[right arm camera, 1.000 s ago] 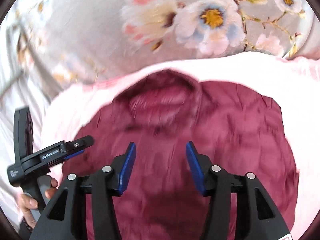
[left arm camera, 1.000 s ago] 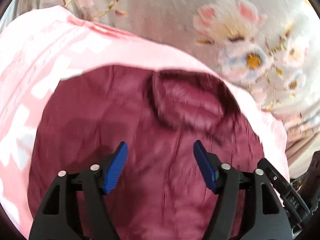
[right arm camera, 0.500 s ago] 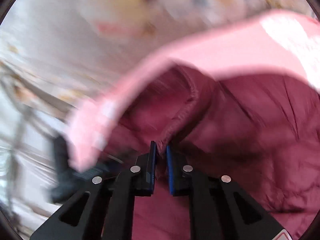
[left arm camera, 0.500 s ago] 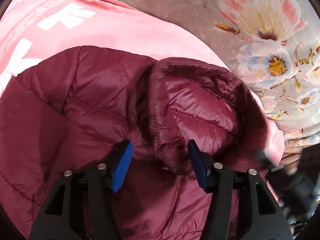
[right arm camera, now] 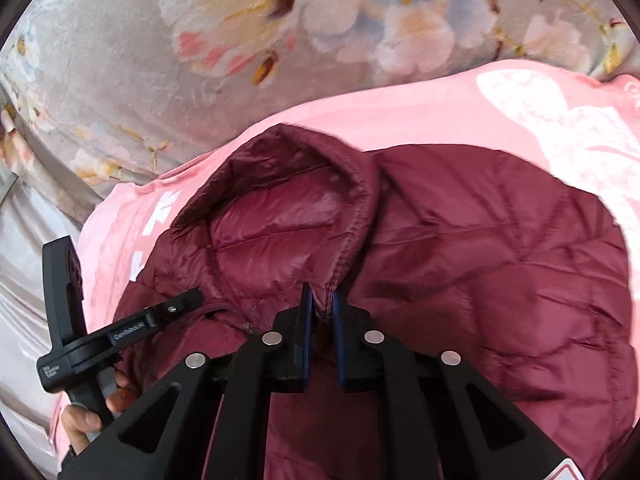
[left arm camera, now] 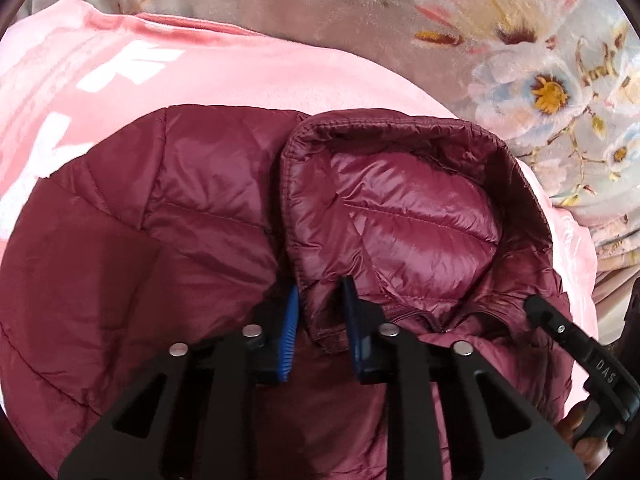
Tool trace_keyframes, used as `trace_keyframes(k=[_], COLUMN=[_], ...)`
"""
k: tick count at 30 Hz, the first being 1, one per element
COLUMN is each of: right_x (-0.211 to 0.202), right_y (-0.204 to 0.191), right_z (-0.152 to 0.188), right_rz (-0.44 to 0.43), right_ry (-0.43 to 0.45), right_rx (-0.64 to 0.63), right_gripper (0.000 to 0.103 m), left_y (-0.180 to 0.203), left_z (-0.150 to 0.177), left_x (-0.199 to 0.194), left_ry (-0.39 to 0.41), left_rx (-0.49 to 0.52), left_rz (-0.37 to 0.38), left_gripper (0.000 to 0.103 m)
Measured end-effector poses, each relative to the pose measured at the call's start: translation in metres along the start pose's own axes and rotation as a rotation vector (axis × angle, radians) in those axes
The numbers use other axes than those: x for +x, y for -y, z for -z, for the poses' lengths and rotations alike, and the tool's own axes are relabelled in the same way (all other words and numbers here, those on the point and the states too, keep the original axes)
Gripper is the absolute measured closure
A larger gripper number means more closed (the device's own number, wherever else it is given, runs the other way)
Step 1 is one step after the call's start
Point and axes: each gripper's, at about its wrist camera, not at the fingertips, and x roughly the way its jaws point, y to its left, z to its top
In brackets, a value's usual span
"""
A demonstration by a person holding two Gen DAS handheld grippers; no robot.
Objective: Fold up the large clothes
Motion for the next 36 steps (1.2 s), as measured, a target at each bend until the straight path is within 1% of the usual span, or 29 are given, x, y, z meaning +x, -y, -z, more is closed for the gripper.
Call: trace_keyframes(k=[2, 4, 6, 12, 14, 15, 16, 17, 18, 19, 20, 21, 22, 23, 24, 25, 26, 27, 28, 29, 30, 31, 32, 33, 34, 35, 36], right_x=[0.010, 0.022, 0.025, 0.029, 0.026, 0.020, 0.011, -0.002, -0.010, -0.026, -0.036, -0.042, -0.045, -0.045, -0.043, -0.038, -0.035, -0.026, -0.018, -0.006, 0.005, 0.021, 0.037, 0.047, 0.057, 0.060, 0.059], right_y=[0.013, 0.025, 0.024, 0.023, 0.026, 0.027, 0.028, 0.028, 0.027, 0.024, 0.022, 0.019, 0.014, 0.011, 0.008, 0.007, 0.008, 0.010, 0.011, 0.012, 0.013, 0.010, 0.005, 0.000, -0.006, -0.009, -0.012], right_z=[0.001, 0.009, 0.014, 0.016, 0.017, 0.017, 0.018, 0.017, 0.016, 0.010, 0.003, -0.003, -0.015, -0.027, -0.041, -0.052, -0.060, -0.071, -0.077, -0.084, -0.089, -0.094, -0.095, -0.095, -0.090, -0.085, -0.079], right_rz=[0.029, 0.038, 0.049, 0.067, 0.059, 0.052, 0.053, 0.066, 0.080, 0.096, 0.095, 0.088, 0.063, 0.028, -0.030, -0.071, -0.091, -0.115, -0.123, -0.131, -0.130, -0.102, -0.072, -0.052, -0.025, 0.004, 0.040], right_ry=[-0.025, -0.053, -0.046, -0.044, -0.052, -0.061, -0.059, -0.047, -0.036, 0.002, 0.029, 0.047, 0.061, 0.072, 0.097, 0.121, 0.142, 0.168, 0.172, 0.170, 0.158, 0.117, 0.059, 0.010, -0.052, -0.078, -0.084], right_rx=[0.010, 0.033, 0.023, 0.013, 0.022, 0.044, 0.060, 0.075, 0.077, 0.071, 0.070, 0.073, 0.083, 0.105, 0.152, 0.194, 0.226, 0.285, 0.325, 0.369, 0.390, 0.375, 0.332, 0.290, 0.223, 0.165, 0.113], right_gripper=[0.095, 0.097, 0.098, 0.099, 0.097, 0.093, 0.086, 0.084, 0.083, 0.082, 0.081, 0.075, 0.066, 0.063, 0.061, 0.061, 0.061, 0.061, 0.061, 0.061, 0.063, 0.066, 0.069, 0.077, 0.081, 0.081, 0.081], left_y=[-0.004, -0.002, 0.001, 0.009, 0.008, 0.006, 0.004, 0.001, -0.002, -0.003, -0.005, -0.004, -0.004, -0.002, -0.001, 0.000, -0.001, -0.003, -0.004, -0.003, -0.002, 0.002, 0.007, 0.014, 0.022, 0.026, 0.028], left_z=[0.005, 0.009, 0.013, 0.016, 0.016, 0.016, 0.016, 0.015, 0.014, 0.010, 0.003, -0.005, -0.018, -0.030, -0.040, -0.055, -0.069, -0.082, -0.090, -0.100, -0.108, -0.111, -0.113, -0.111, -0.104, -0.098, -0.089], left_x=[0.003, 0.003, 0.003, 0.006, 0.003, -0.003, -0.008, -0.018, -0.029, -0.037, -0.047, -0.053, -0.061, -0.068, -0.071, -0.072, -0.070, -0.065, -0.058, -0.047, -0.033, -0.022, -0.009, 0.002, 0.012, 0.017, 0.020], left_ry=[0.001, 0.021, 0.040, 0.062, 0.056, 0.043, 0.035, 0.031, 0.032, 0.041, 0.058, 0.071, 0.093, 0.117, 0.135, 0.152, 0.162, 0.164, 0.161, 0.149, 0.119, 0.084, 0.040, -0.011, -0.055, -0.067, -0.065], left_rx=[0.012, 0.039, 0.066, 0.095, 0.091, 0.081, 0.074, 0.065, 0.060, 0.053, 0.039, 0.024, -0.008, -0.047, -0.080, -0.126, -0.187, -0.255, -0.292, -0.321, -0.330, -0.314, -0.274, -0.214, -0.133, -0.068, 0.001], left_rz=[0.000, -0.014, -0.029, -0.057, -0.056, -0.047, -0.039, -0.027, -0.017, -0.017, -0.014, 0.001, 0.034, 0.066, 0.097, 0.146, 0.179, 0.200, 0.221, 0.236, 0.215, 0.188, 0.174, 0.157, 0.106, 0.064, 0.004], left_gripper=[0.083, 0.083, 0.083, 0.082, 0.081, 0.079, 0.078, 0.076, 0.072, 0.066, 0.062, 0.050, 0.037, 0.034, 0.030, 0.029, 0.029, 0.029, 0.029, 0.029, 0.031, 0.035, 0.038, 0.047, 0.052, 0.052, 0.052])
